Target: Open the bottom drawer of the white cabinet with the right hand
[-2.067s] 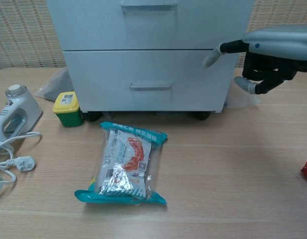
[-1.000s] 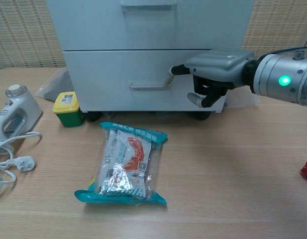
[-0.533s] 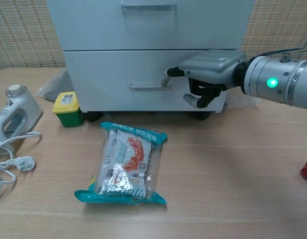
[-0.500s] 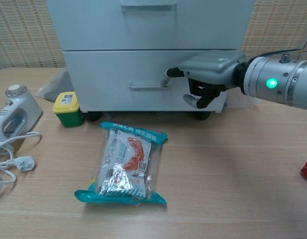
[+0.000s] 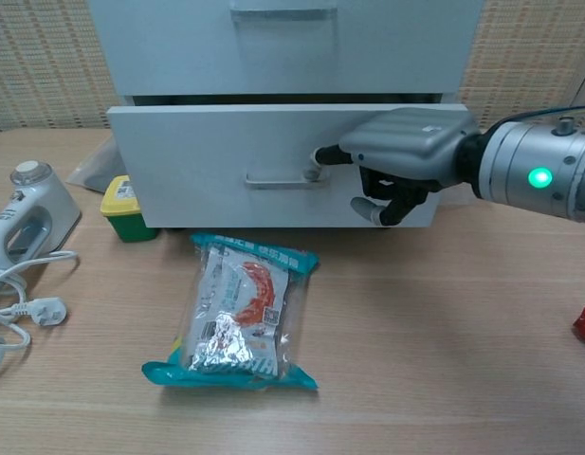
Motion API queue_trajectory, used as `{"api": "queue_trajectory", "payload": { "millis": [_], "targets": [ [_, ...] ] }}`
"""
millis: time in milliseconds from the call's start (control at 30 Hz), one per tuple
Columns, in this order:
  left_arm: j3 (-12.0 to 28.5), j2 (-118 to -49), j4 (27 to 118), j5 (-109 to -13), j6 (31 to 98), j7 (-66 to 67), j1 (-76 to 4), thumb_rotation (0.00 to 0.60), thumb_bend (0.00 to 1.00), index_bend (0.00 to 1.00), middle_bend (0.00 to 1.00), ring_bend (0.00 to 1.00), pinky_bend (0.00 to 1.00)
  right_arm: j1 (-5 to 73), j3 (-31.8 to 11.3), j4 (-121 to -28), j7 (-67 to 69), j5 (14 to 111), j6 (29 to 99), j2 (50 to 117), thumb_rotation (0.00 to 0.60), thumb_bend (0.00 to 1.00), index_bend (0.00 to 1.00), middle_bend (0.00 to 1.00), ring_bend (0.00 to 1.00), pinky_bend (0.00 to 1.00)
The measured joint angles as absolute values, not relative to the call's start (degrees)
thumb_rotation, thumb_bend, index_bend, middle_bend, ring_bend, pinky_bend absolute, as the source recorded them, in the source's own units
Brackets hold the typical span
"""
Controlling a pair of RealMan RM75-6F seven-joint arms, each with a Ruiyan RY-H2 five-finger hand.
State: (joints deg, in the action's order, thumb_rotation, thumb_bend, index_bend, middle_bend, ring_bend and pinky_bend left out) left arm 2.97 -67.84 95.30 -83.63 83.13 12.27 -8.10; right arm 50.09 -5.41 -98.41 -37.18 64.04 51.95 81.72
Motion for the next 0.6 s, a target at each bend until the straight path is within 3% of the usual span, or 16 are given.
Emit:
{"api": "queue_trajectory", "payload": {
  "millis": [600],
  "targets": [
    [2.9,-67.6,94.6,-83.9,83.2,11.6,-8.0,0.600,0.25,0.00,0.00,0.00,0.09,49.0,-1.8,-104.7,-41.3,66.6,54.2,80.0,0.600,0.51,0.17,0.95,1.00,0.99]
  ]
}}
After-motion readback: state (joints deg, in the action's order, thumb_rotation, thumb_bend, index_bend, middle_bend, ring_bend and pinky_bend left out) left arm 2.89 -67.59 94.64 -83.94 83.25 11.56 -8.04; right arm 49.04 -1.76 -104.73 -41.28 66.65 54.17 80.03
